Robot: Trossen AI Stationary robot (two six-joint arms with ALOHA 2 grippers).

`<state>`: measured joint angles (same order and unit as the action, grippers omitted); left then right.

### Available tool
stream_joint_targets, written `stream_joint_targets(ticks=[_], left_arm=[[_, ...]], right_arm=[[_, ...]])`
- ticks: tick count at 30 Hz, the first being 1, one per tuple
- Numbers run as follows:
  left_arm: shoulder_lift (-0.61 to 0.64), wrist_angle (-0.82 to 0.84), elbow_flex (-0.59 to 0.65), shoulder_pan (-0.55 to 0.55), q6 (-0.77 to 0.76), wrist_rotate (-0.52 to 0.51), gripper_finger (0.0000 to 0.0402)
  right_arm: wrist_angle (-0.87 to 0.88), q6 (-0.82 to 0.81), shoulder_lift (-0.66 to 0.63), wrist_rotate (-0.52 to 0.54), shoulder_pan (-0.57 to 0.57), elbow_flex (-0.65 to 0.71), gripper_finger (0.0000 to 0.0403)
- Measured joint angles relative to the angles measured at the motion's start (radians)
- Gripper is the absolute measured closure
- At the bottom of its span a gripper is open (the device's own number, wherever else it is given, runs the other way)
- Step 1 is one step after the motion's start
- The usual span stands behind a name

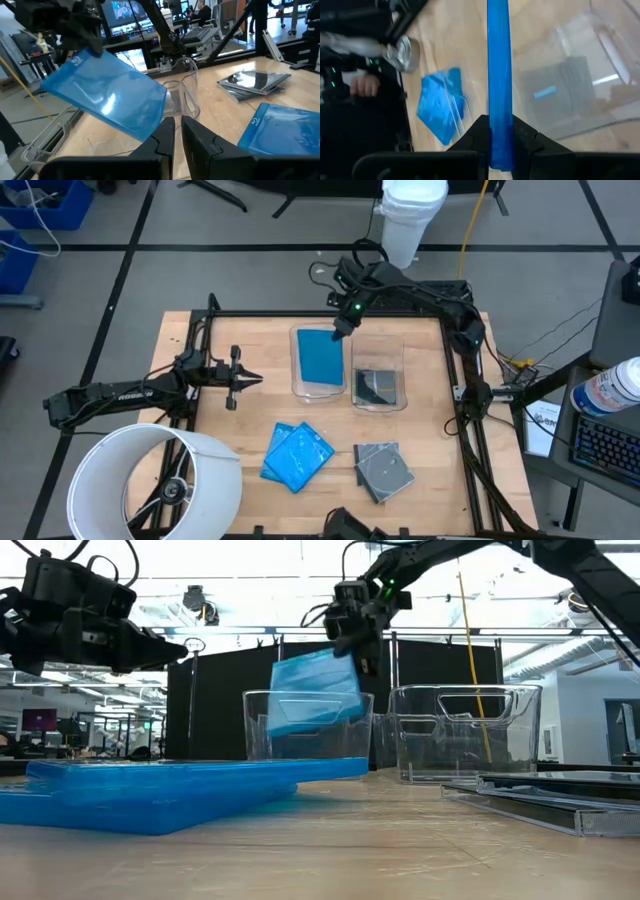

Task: Pick & place jewel cases by type
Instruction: Put the blue CD case into the left transparent bin

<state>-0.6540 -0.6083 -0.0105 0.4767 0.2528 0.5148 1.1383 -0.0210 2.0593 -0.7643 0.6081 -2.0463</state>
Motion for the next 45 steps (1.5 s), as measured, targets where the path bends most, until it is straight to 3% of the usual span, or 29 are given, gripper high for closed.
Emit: stream_joint_targets(ticks=[5, 26, 33, 40, 45], left_arm=[[0.0, -0.002, 0.0, 0.0, 0.005, 0.0, 0.036], [0.0, -0.018, 0.0, 0.0, -0.012, 0.009, 0.036], [0.0, -0.008, 0.0, 0.0, -0.012, 0.009, 0.036], [0.0, -0.008, 0.0, 0.0, -0.001, 0.008, 0.036], [0.0, -0.019, 0.0, 0.0, 0.0, 0.008, 0.036]], right_arm=[[-0.04, -0.088, 0.002, -0.025, -0.001, -0.001, 0.0375], [-0.072, -0.045, 0.191, -0.034, -0.034, 0.009, 0.0367], [-0.072, 0.05, 0.194, 0.101, -0.05, 0.009, 0.035], [-0.087, 0.088, 0.185, 0.137, -0.065, 0.009, 0.0341], [-0.091, 0.113, 0.184, 0.184, -0.067, 0.009, 0.0309]])
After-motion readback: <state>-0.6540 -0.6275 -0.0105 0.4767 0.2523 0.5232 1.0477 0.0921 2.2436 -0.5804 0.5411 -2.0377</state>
